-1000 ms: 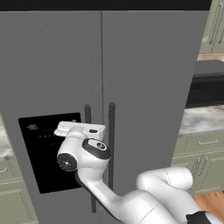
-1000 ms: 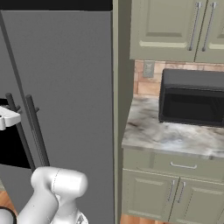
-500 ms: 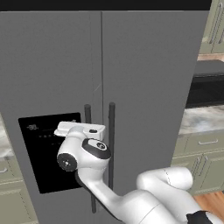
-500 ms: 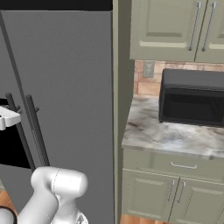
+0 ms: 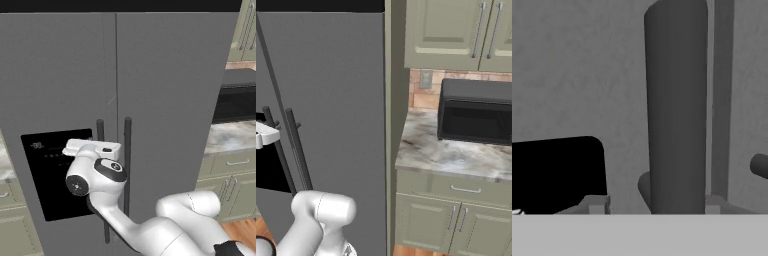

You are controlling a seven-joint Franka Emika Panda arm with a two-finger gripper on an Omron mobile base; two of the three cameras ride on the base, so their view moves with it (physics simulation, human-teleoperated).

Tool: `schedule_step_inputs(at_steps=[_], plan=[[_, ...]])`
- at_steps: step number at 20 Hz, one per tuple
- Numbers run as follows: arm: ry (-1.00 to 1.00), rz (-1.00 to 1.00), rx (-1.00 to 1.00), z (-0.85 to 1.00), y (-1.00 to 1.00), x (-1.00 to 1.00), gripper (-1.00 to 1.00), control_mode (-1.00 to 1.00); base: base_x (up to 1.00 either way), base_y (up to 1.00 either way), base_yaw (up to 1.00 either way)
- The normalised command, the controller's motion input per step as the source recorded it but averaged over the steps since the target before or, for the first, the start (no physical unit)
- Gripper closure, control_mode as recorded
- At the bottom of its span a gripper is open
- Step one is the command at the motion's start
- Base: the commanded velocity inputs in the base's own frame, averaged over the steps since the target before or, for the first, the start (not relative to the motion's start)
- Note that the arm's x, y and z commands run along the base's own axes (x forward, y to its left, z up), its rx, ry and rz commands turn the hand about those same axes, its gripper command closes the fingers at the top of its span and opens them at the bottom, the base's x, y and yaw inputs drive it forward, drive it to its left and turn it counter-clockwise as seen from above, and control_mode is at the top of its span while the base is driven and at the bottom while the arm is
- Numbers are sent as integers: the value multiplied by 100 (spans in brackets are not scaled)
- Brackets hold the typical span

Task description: Open the freezer door, pick up the ice cube tray from the freezer, and place it on the dining counter.

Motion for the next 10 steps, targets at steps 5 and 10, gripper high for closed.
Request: schedule_step_inputs(at_steps=[5, 10], plan=[[0, 0, 0, 0, 0, 0, 100, -100, 0, 0, 0], [0, 0, 0, 0, 0, -9, 100, -100, 0, 0, 0]])
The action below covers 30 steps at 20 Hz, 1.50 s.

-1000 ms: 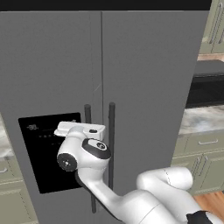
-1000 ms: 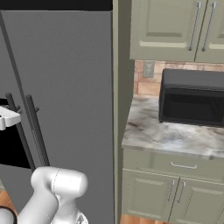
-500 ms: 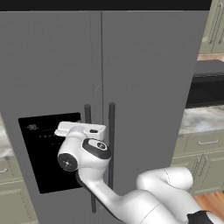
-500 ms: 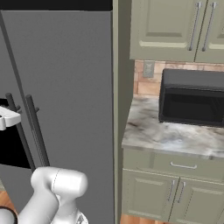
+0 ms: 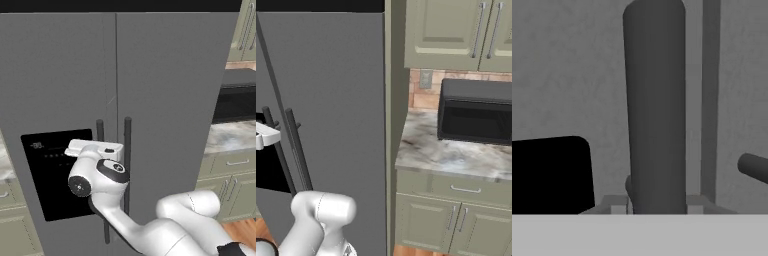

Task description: Open the freezer door, pick up the ice cube tray from the freezer, and place it on the dining counter.

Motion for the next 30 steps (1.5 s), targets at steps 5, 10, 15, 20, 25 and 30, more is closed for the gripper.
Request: schedule_step_inputs(at_steps=[5, 10, 15, 20, 25, 30], plan=[[0, 0, 0, 0, 14, -43, 100, -100, 0, 0, 0], [3, 6, 0, 0, 35, -55, 100, -100, 0, 0, 0], [4, 7, 0, 0, 36, -53, 100, -100, 0, 0, 0], [5, 9, 0, 0, 43, -57, 100, -100, 0, 0, 0], [6, 10, 0, 0, 45, -58, 100, -100, 0, 0, 0], [7, 11, 0, 0, 48, -60, 100, -100, 0, 0, 0]])
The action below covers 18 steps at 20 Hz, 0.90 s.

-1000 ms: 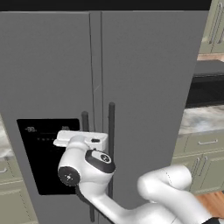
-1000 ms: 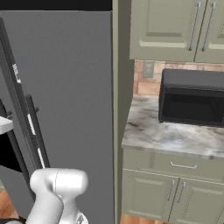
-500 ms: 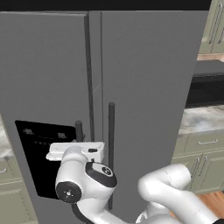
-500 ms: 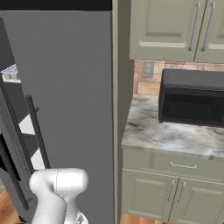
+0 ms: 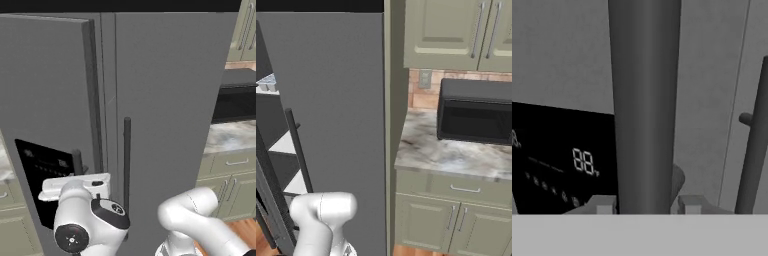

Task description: Open the freezer door, pick up the ice cube tray from the freezer, and place it on the dining counter.

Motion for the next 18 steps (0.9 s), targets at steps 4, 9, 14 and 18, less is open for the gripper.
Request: schedule_step_inputs(at_steps=[4, 9, 14, 18], plan=[[6, 11, 0, 0, 48, -61, 100, -100, 0, 0, 0], [5, 10, 0, 0, 45, -60, 100, -100, 0, 0, 0], [5, 9, 0, 0, 40, -47, 100, -100, 0, 0, 0], [7, 9, 0, 0, 36, -37, 100, -100, 0, 0, 0]])
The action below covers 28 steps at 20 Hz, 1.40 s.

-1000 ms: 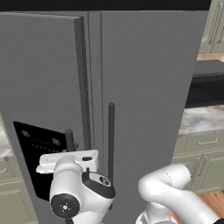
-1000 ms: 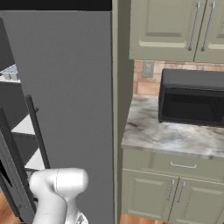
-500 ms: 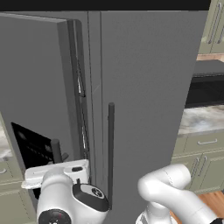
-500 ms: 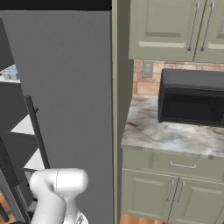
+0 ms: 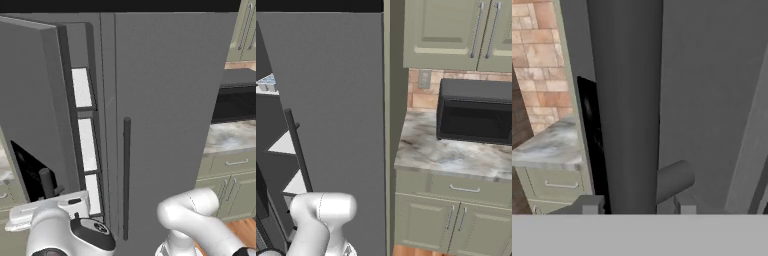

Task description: Open the freezer door, pick up the ice cube tray from the freezer, and place it on the dining counter.

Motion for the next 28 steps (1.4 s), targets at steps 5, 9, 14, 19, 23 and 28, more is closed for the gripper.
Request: schedule_step_inputs(at_steps=[5, 9, 14, 19, 23, 28], plan=[[3, 5, 0, 0, 19, -7, 100, -100, 0, 0, 0], [9, 7, 0, 0, 27, -22, 100, -100, 0, 0, 0], [5, 5, 0, 0, 16, -9, 100, -100, 0, 0, 0], [0, 0, 0, 0, 0, 0, 100, -100, 0, 0, 0], [0, 0, 0, 0, 0, 0, -100, -100, 0, 0, 0], [0, 0, 0, 0, 0, 0, -100, -100, 0, 0, 0]])
